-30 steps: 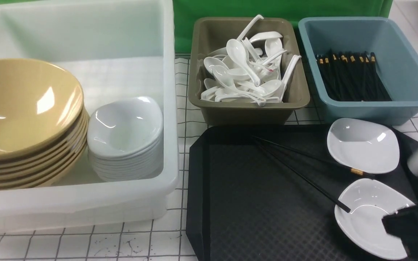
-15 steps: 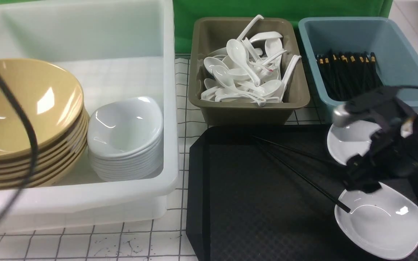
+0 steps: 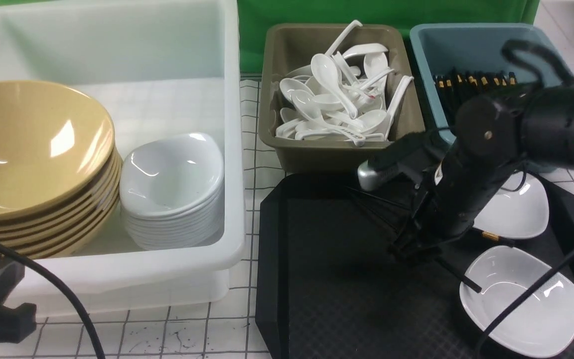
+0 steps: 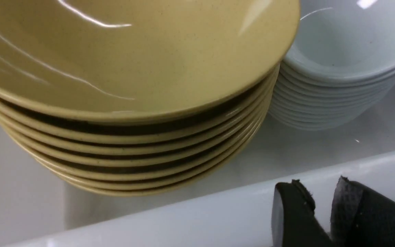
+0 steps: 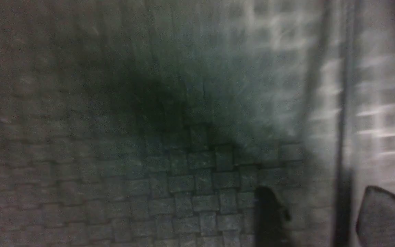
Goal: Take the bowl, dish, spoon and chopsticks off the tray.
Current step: Use the right arm to grab a chopstick, then use the right arm to put a chopstick into the small storage box on the right
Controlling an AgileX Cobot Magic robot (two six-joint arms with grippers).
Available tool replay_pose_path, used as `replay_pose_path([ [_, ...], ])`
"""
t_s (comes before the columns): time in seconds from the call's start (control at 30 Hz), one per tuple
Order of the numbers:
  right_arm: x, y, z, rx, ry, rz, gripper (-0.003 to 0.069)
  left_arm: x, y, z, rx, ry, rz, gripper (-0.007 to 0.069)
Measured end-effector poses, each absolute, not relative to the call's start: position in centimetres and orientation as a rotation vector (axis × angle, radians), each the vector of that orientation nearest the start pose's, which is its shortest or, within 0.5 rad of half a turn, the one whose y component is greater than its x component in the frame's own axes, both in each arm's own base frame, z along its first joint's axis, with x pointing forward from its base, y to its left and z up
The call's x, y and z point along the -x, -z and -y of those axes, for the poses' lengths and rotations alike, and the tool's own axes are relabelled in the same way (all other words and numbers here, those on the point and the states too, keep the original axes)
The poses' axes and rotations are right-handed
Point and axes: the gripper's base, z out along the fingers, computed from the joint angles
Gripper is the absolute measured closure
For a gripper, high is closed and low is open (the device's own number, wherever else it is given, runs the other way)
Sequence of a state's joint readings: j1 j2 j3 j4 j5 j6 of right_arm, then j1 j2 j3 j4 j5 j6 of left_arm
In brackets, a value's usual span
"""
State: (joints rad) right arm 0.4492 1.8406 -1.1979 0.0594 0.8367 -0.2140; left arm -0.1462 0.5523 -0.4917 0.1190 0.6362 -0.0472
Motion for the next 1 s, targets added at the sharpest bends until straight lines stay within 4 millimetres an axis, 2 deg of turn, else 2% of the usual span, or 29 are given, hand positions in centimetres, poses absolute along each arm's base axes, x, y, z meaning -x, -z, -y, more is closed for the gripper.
replay_pose_path([
  [0.07,-31.5,-17.8,-15.7,0.929,-0.097,-2.852,0.0381,-10.6,-28.3,0.9,-0.173,-0.019,-2.142,0.0504],
  [0.13,-30.9,-18.0,-15.8,0.980,-0.107,-2.884,0.0525,-10.7,-28.5,1.0,-0.174,-0.018,-2.112,0.0503],
  [0.17,-30.5,-18.3,-16.0,1.009,-0.115,-2.884,0.0566,-10.7,-28.6,1.0,-0.174,-0.016,-2.099,0.0503],
  [0.23,-29.8,-19.2,-16.4,1.057,-0.129,-2.870,0.0580,-10.8,-28.7,1.0,-0.174,-0.015,-2.087,0.0503],
  [0.3,-28.5,-21.8,-16.7,1.113,-0.147,-2.810,0.0580,-10.9,-28.8,1.0,-0.177,-0.017,-2.072,0.0503],
  [0.33,-28.2,-22.3,-16.6,1.120,-0.151,-2.800,0.0580,-10.9,-28.9,1.0,-0.178,-0.019,-2.068,0.0503],
  [0.37,-27.4,-24.6,-16.3,1.112,-0.162,-2.740,0.0580,-10.9,-28.9,1.0,-0.179,-0.020,-2.063,0.0503],
  [0.4,-27.0,-25.8,-16.0,1.105,-0.163,-2.703,0.0580,-10.9,-28.9,1.0,-0.180,-0.021,-2.059,0.0503],
  [0.43,-26.5,-27.8,-15.3,1.081,-0.150,-2.620,0.0580,-10.9,-29.0,1.0,-0.181,-0.023,-2.052,0.0503],
  [0.47,-26.5,-28.1,-15.2,1.075,-0.147,-2.601,0.0580,-11.0,-29.0,1.0,-0.182,-0.024,-2.050,0.0503],
  [0.53,-26.8,-30.8,-13.7,0.989,-0.093,-2.444,0.0580,-11.0,-29.1,1.0,-0.185,-0.026,-2.033,0.0503],
  [0.57,-27.0,-31.1,-13.6,0.969,-0.088,-2.411,0.0580,-11.0,-29.1,1.0,-0.185,-0.026,-2.033,0.0503],
  [0.63,-29.3,-33.2,-11.3,0.758,-0.028,-2.209,0.0580,-11.1,-29.2,1.0,-0.182,-0.019,-2.020,0.0503],
  [0.67,-31.4,-33.9,-10.0,0.602,-0.016,-2.080,0.0580,-11.1,-29.3,1.1,-0.178,-0.014,-2.020,0.0503],
  [0.73,-33.8,-34.1,-8.6,0.453,-0.018,-1.988,0.0580,-11.1,-29.2,1.1,-0.175,-0.008,-2.020,0.0503],
  [0.8,-37.3,-32.6,-6.9,0.293,-0.036,-1.985,0.0565,-11.1,-29.2,1.1,-0.173,-0.003,-2.021,0.0503],
  [0.83,-38.6,-31.9,-6.3,0.244,-0.043,-2.006,0.0552,-11.1,-29.2,1.1,-0.171,-0.001,-2.022,0.0503],
  [0.87,-38.9,-31.9,-6.2,0.231,-0.045,-2.007,0.0543,-11.1,-29.2,1.1,-0.171,-0.001,-2.022,0.0503],
  [0.9,-41.6,-29.9,-5.3,0.155,-0.051,-2.094,0.0489,-11.1,-29.2,1.1,-0.171,0.000,-2.023,0.0503],
  [1.0,-44.4,-27.1,-4.7,0.133,-0.027,-2.274,0.0345,-11.0,-29.1,1.1,-0.169,0.002,-2.038,0.0503],
])
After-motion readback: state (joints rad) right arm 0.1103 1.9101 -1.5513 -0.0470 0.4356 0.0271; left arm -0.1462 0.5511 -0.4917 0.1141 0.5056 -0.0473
